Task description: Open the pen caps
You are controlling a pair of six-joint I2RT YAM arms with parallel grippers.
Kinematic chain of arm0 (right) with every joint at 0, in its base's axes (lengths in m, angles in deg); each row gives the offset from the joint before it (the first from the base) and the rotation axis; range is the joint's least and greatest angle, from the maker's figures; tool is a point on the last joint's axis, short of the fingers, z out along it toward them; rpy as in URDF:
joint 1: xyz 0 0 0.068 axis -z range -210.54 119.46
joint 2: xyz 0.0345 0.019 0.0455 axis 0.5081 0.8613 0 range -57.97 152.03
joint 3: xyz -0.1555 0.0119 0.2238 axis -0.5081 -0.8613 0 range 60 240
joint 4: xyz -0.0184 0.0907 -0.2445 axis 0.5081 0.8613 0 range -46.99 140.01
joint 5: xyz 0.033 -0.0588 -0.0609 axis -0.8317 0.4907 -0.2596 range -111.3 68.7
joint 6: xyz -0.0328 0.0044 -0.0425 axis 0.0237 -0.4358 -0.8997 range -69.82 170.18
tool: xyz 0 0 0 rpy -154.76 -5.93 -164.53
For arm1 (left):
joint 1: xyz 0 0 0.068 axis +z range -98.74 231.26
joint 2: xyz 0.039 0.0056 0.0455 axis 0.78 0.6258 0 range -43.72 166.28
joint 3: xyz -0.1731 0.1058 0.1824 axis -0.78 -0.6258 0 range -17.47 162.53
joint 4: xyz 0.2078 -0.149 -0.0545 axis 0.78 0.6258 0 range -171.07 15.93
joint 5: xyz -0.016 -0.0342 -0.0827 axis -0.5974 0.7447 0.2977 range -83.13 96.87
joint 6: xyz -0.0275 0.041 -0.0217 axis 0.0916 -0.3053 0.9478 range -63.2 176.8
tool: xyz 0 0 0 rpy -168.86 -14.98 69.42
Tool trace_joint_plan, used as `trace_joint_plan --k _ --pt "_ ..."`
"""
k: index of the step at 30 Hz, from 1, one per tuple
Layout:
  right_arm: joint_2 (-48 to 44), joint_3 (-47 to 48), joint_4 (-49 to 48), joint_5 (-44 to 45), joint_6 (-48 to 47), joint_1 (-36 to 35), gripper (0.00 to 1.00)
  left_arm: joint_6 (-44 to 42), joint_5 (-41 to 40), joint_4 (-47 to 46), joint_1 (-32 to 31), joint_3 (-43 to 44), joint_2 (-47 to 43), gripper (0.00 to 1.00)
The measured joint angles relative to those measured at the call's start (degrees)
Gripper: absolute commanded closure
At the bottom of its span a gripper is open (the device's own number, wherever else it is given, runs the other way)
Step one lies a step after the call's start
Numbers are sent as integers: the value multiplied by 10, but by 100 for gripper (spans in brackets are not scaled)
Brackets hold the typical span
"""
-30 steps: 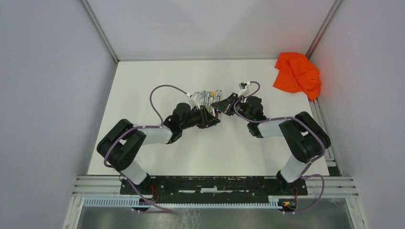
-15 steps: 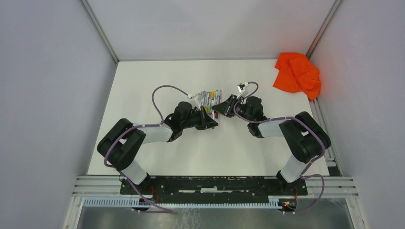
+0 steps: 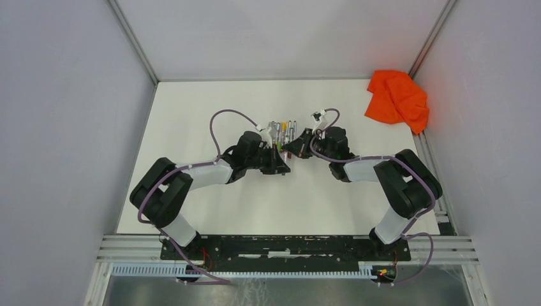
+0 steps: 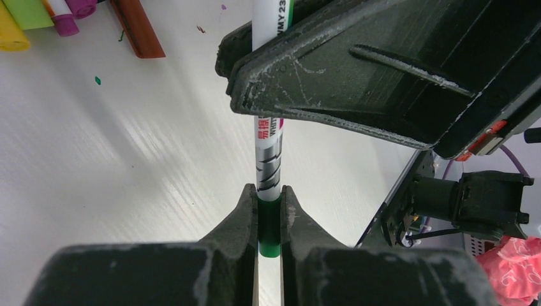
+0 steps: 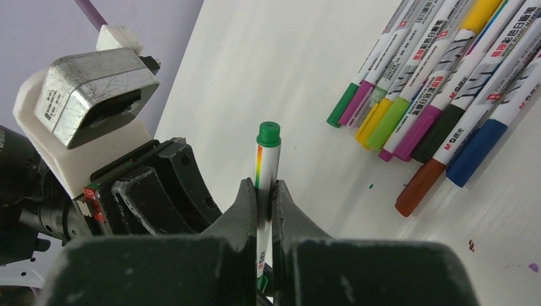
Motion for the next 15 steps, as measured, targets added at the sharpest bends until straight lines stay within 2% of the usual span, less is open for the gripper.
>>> trace_joint_plan --k 9,15 --pt "-20 6 35 13 -18 -5 100 -12 -39 46 -8 10 -21 98" --pt "-33 11 8 -6 -9 2 100 -13 -61 47 -10 4 -60 98"
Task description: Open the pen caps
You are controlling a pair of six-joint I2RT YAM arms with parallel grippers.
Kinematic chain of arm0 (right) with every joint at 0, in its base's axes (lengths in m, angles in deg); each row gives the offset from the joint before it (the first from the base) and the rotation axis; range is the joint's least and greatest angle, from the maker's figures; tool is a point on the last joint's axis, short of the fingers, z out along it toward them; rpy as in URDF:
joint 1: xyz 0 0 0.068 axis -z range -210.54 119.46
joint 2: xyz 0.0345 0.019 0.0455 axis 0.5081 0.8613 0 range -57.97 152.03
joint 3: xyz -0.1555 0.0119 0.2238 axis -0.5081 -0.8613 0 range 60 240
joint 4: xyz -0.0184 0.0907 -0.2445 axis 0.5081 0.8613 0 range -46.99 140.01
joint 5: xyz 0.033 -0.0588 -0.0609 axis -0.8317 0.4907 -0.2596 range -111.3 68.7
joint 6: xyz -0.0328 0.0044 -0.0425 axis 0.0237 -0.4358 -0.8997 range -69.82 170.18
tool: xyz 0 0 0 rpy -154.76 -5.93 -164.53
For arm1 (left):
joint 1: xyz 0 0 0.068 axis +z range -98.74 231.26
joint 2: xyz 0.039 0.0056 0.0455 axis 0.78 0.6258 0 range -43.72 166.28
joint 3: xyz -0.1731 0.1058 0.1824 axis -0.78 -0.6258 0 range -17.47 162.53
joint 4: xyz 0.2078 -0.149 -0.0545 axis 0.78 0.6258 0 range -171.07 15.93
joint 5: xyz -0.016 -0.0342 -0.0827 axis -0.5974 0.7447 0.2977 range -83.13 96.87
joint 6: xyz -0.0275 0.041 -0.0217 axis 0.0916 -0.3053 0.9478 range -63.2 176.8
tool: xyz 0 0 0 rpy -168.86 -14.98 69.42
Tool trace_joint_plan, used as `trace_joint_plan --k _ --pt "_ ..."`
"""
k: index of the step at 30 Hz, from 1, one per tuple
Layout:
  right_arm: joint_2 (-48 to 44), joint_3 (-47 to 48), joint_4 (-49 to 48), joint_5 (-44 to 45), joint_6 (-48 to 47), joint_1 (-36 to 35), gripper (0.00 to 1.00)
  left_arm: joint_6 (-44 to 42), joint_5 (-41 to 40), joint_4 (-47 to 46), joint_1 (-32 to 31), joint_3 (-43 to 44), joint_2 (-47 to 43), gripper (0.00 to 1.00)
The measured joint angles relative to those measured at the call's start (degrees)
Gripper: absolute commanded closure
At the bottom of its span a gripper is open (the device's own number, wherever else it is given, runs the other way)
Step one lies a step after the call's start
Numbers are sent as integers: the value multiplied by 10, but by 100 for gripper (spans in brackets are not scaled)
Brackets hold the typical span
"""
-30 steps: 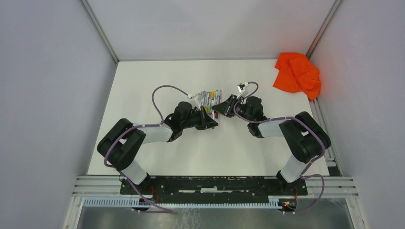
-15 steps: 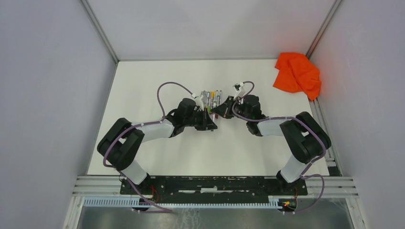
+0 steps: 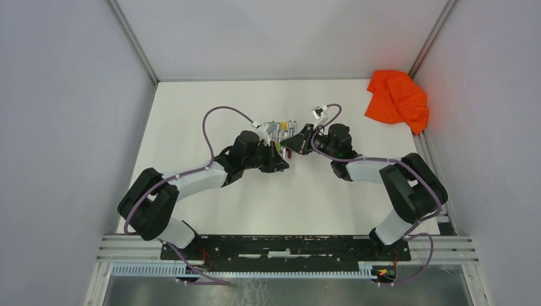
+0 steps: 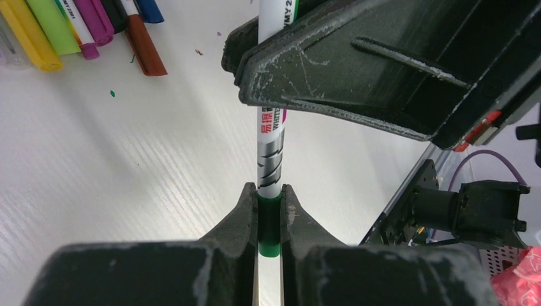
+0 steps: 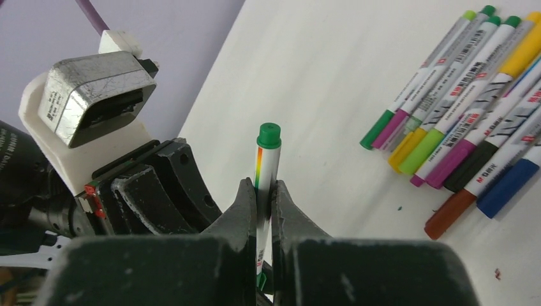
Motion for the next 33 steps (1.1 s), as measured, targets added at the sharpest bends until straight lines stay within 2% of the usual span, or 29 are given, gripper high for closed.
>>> trace_joint_plan --k 4,10,21,23,28,33 --pt "1 -3 -48 -35 29 11 100 0 0 -17 0 -14 -28 98" --pt "30 -19 -173 -84 78 25 100 -2 19 -43 0 -28 -49 98" --pt "61 -19 -304 -133 123 42 100 -3 53 -98 4 -43 -65 98" --pt "77 -15 -337 -121 143 50 100 -2 70 -95 4 -55 -66 98" --pt "119 13 -386 -57 169 125 100 -2 154 -96 -9 -102 -70 98" --pt "133 35 -362 -42 177 135 100 -2 154 -96 -11 -103 -90 98"
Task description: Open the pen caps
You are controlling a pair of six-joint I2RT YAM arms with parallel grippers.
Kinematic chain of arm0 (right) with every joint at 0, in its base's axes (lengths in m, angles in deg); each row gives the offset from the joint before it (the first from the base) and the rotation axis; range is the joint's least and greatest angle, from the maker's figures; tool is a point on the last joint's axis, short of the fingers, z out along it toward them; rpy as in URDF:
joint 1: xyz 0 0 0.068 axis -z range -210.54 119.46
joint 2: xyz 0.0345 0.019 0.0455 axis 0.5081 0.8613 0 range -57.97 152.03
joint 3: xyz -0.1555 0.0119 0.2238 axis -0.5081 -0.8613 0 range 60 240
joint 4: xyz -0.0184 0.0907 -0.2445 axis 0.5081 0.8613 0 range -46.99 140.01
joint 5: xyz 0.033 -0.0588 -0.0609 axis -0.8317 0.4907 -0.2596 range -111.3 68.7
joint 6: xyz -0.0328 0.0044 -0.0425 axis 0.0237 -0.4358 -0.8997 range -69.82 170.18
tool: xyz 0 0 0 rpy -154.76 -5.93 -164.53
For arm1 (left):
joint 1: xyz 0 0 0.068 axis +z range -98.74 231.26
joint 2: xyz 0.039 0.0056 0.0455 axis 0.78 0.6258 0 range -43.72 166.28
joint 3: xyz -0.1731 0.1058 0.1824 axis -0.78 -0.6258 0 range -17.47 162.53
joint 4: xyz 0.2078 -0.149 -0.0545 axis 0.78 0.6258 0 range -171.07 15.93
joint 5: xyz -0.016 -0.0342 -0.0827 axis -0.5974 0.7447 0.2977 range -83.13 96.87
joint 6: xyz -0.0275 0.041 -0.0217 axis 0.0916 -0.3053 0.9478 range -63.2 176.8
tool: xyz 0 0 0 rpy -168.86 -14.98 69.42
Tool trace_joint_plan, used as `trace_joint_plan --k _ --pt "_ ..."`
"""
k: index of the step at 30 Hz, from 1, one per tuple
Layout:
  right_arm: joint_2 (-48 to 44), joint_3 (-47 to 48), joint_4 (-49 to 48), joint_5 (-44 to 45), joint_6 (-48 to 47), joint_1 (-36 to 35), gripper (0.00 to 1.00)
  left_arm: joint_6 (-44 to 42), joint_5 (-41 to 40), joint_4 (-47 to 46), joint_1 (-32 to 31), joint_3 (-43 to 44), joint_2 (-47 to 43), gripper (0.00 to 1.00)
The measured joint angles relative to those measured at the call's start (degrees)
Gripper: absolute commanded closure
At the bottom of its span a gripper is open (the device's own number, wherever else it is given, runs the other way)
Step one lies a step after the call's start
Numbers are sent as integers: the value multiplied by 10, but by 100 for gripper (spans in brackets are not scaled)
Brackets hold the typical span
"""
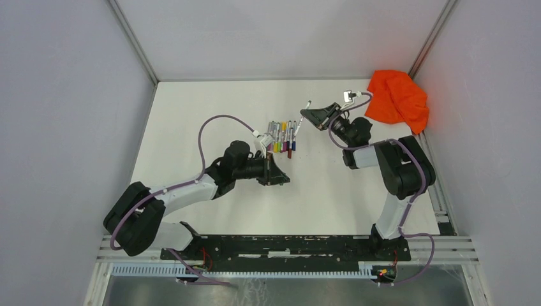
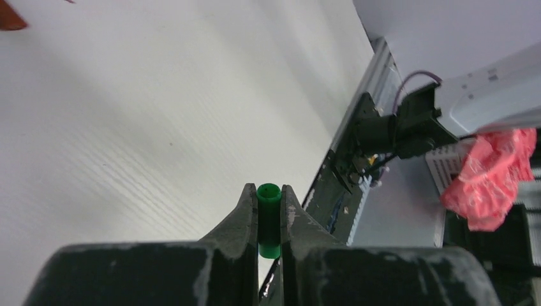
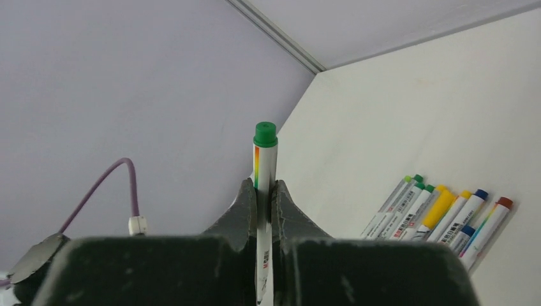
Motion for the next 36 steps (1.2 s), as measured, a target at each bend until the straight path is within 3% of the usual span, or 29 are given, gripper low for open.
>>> trace_joint_plan --k 2,8,13,20,25,28,31,36 --pt "-10 9 55 7 -29 -1 100 0 -44 37 0 14 -8 98" --pt "-64 85 367 92 -199 -5 100 16 -323 211 1 103 -5 98" --pt "-68 169 585 193 -315 -5 100 48 -483 328 23 214 86 98" --pt "-36 224 762 295 -414 -5 100 64 -513 383 89 261 209 98" --pt "15 257 844 334 -458 -5 100 64 -499 396 134 278 252 98" --pt "37 271 876 347 -473 -5 95 62 -490 397 142 305 273 95" --pt "46 287 899 354 -482 -5 84 51 -483 409 143 337 297 86" --pt "61 307 913 360 -494 -5 72 31 -479 426 148 377 326 61"
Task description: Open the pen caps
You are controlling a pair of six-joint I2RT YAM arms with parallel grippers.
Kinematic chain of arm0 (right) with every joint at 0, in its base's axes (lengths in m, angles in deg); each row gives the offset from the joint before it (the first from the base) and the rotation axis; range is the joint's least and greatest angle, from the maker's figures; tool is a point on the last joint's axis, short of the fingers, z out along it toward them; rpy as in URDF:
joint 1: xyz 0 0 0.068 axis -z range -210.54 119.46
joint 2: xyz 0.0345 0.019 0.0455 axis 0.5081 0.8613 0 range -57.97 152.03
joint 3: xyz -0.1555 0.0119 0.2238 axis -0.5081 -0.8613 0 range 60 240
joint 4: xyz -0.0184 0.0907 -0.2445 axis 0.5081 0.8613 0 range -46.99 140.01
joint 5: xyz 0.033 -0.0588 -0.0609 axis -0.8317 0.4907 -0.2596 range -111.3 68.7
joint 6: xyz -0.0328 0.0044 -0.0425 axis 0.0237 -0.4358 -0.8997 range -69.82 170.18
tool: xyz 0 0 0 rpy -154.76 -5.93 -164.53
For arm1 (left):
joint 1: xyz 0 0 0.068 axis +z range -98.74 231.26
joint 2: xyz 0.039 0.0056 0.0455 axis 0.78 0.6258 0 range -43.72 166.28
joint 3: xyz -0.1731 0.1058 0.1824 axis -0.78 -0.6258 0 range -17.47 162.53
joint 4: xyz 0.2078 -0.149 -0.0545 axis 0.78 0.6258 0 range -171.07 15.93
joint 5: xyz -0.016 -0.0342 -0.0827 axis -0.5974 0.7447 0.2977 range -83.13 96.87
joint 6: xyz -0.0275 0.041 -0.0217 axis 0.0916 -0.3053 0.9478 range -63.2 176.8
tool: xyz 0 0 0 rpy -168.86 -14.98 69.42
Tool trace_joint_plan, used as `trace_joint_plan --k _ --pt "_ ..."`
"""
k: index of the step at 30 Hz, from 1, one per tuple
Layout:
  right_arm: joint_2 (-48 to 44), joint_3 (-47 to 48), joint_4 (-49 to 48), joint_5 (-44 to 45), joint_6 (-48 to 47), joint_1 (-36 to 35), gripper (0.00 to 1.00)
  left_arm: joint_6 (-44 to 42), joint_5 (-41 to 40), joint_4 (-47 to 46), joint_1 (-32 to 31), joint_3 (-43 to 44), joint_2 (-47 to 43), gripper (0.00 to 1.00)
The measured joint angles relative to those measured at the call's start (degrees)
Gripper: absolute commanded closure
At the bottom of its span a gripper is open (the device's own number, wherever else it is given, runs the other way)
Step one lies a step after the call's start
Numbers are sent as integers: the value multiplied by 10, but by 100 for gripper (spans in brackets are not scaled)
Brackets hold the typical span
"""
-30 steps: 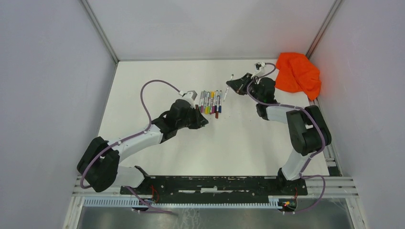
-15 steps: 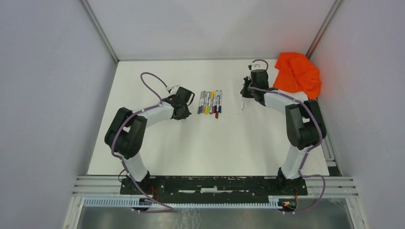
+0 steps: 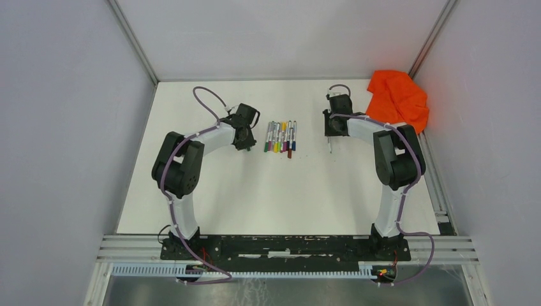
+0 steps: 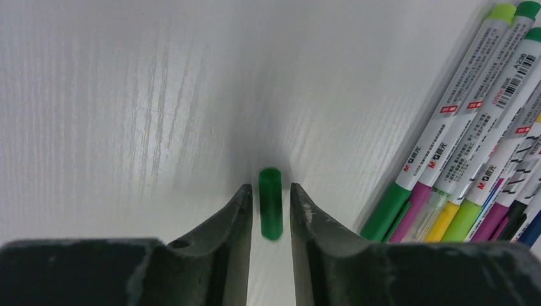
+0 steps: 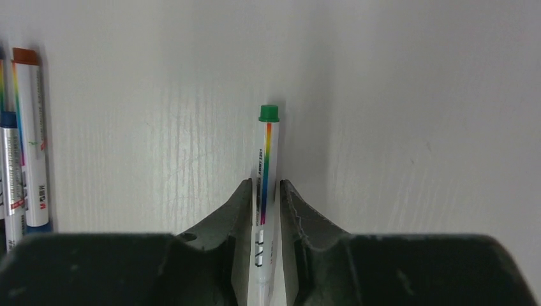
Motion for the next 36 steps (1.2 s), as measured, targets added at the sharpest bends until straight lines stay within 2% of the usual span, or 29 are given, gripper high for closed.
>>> trace_joint_plan --k 2,6,12,23,31,36 --pt "3 0 8 2 -3 0 70 -6 5 5 4 6 3 54" --pt "5 1 10 4 -5 0 66 -11 11 12 14 10 4 45" --pt "5 1 8 10 -12 -1 61 -11 14 14 21 12 4 41" --pt "-30 5 8 49 -33 -25 58 -11 13 42 25 19 0 37" --pt "-28 90 19 55 -29 -73 56 -10 14 52 25 19 -59 26" --pt "14 161 30 55 -19 -97 56 -10 21 41 25 15 -105 21"
